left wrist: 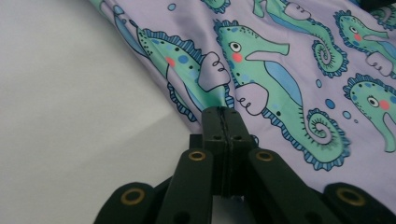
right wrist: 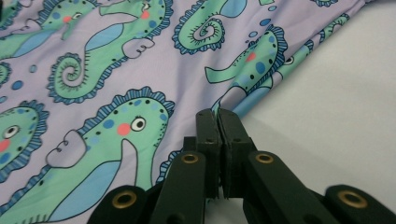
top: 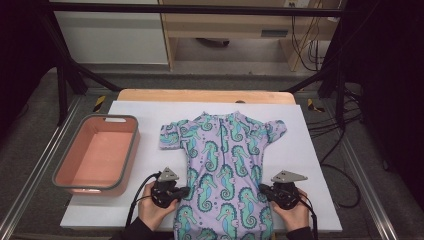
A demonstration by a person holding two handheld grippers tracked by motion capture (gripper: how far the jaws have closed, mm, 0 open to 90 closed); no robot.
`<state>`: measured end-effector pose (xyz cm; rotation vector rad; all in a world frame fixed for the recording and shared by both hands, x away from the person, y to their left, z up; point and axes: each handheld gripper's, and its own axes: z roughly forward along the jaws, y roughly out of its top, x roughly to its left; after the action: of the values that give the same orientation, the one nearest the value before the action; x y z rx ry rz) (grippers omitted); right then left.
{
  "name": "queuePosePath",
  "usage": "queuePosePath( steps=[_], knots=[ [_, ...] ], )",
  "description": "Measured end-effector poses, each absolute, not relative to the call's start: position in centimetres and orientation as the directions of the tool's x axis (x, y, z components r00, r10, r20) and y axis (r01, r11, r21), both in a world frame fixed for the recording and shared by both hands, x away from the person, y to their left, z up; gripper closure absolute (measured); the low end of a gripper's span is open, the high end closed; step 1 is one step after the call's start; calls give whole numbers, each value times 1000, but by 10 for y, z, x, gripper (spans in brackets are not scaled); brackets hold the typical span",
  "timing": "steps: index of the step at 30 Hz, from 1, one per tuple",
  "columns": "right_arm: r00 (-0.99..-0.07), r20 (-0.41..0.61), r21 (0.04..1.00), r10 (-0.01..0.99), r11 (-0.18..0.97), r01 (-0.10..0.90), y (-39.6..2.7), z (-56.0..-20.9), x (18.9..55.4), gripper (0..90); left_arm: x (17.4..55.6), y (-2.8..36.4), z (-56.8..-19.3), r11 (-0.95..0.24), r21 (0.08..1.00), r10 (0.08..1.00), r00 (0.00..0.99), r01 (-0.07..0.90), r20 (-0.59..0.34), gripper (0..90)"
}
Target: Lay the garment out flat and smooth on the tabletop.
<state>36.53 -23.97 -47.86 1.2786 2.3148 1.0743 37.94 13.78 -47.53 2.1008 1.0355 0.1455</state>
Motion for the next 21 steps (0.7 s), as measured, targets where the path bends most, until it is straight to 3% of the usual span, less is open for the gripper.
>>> queuePosePath(
  steps=[4, 7, 8, 11, 13, 16, 21],
  knots=[
    [-555, 114, 721, 824, 315, 617, -244, -476, 356, 884, 380, 150, -473, -357, 692, 710, 664, 627, -236, 897],
    [-562, 103, 722, 821, 327, 610, -243, -478, 355, 829, 373, 149, -476, -362, 709, 689, 686, 605, -234, 889],
    [-564, 79, 747, 822, 326, 579, -245, -477, 358, 734, 372, 148, -476, -362, 712, 685, 690, 602, -235, 861],
    [-554, 64, 795, 830, 293, 531, -251, -472, 370, 623, 374, 149, -474, -343, 744, 678, 699, 573, -226, 721],
    [-542, 56, 805, 839, 283, 521, -253, -470, 374, 609, 375, 150, -474, -341, 748, 679, 699, 570, -224, 701],
    [-512, 16, 824, 859, 278, 493, -260, -466, 392, 536, 380, 153, -475, -324, 761, 683, 696, 562, -223, 583],
    [-468, -11, 835, 884, 265, 482, -267, -461, 420, 488, 387, 152, -473, -324, 775, 661, 716, 543, -225, 431]
  ],
)
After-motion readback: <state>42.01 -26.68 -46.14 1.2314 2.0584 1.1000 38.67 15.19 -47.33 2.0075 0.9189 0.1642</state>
